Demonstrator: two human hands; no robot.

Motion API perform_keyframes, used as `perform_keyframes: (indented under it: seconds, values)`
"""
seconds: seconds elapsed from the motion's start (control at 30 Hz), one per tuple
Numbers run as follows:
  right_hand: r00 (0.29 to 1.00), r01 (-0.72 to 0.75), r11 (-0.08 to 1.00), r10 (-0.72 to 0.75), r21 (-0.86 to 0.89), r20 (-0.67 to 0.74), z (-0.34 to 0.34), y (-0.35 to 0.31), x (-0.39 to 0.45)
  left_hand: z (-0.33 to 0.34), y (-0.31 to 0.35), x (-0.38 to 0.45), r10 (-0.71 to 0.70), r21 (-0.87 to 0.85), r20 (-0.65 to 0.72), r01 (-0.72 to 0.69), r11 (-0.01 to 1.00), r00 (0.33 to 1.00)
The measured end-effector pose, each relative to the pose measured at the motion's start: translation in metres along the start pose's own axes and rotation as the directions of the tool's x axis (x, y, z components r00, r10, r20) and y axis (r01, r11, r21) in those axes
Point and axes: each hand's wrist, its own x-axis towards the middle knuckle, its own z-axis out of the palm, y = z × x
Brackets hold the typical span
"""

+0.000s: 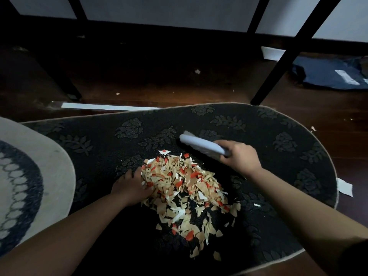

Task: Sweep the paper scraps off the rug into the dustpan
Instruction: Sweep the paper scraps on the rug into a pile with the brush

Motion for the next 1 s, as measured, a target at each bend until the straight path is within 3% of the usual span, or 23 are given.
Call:
perform_keyframes:
  seconds: [0.17,0.33,0.53,0.7,1.0]
  values:
    - [0.992,0.121,0.992,-0.119,-0.040,0.043,-0.007,0.000,-0.007,0.001,0.001,-0.001,-0.009,0.013,-0.014,0.009,1.000,1.000]
    - [0.988,0.148,0.989,-0.148,0.011,-0.054,-0.029,0.008,-0.027,0.001,-0.001,-0.002,-0.017,0.014,-0.015,0.017,1.000,1.000]
    - [0.987,-0.072,0.994,0.083,0.080,-0.136,-0.048,0.032,-0.026,-0.002,0.001,-0.003,-0.019,0.012,-0.017,0.019,1.000,1.000]
    - [0.987,-0.152,0.988,0.150,-0.028,-0.064,-0.029,0.033,-0.012,-0.002,-0.001,-0.003,-0.020,-0.001,-0.007,0.020,1.000,1.000]
    - [0.999,0.046,0.999,-0.046,-0.013,-0.019,0.004,-0.011,0.007,-0.001,-0.005,-0.003,-0.012,0.015,-0.007,0.012,1.000,1.000]
